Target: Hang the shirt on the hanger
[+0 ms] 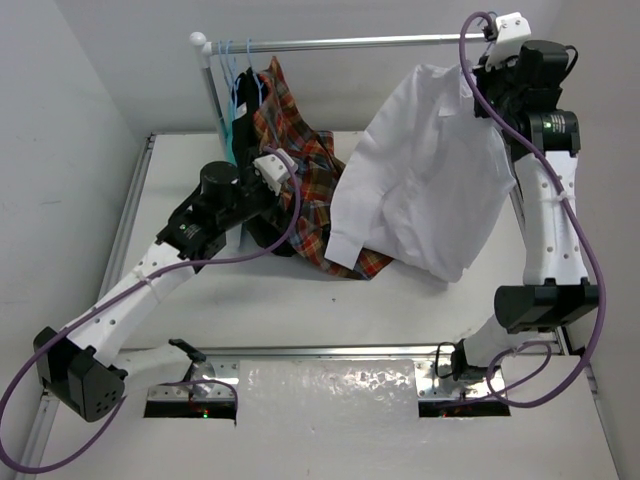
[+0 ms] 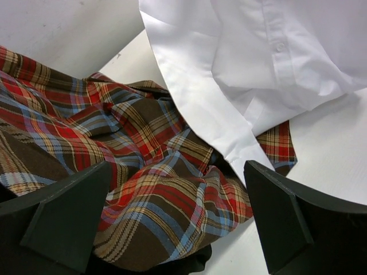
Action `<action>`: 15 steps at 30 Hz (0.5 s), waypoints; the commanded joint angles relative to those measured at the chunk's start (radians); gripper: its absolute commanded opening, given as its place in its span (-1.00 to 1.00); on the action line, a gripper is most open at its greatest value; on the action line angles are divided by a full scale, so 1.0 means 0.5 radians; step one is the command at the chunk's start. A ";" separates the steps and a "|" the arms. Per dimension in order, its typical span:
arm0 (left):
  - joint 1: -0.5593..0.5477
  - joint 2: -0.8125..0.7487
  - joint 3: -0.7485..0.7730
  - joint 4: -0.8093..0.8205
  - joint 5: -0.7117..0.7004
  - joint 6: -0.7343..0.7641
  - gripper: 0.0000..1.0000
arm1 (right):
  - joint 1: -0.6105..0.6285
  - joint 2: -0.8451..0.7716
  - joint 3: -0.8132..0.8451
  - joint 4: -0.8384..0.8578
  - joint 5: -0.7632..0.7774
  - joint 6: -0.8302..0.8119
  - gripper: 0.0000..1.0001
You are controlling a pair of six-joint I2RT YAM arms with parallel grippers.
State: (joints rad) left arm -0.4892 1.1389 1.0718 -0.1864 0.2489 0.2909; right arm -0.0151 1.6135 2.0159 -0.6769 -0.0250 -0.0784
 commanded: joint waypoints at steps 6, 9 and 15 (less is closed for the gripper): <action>0.006 -0.115 -0.109 0.063 0.070 0.056 0.98 | 0.101 0.083 -0.043 0.335 0.133 0.062 -1.00; 0.006 -0.127 -0.122 0.057 0.073 0.072 0.97 | 0.131 0.062 -0.160 0.360 0.142 0.059 -1.00; 0.006 -0.225 -0.299 0.014 0.232 0.314 0.93 | 0.159 -0.082 -0.436 0.412 0.194 0.034 -1.00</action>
State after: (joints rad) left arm -0.4892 1.0756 0.9661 -0.1829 0.2985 0.3630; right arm 0.0612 1.6398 1.8336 -0.5159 0.0444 -0.0704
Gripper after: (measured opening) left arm 0.969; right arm 0.002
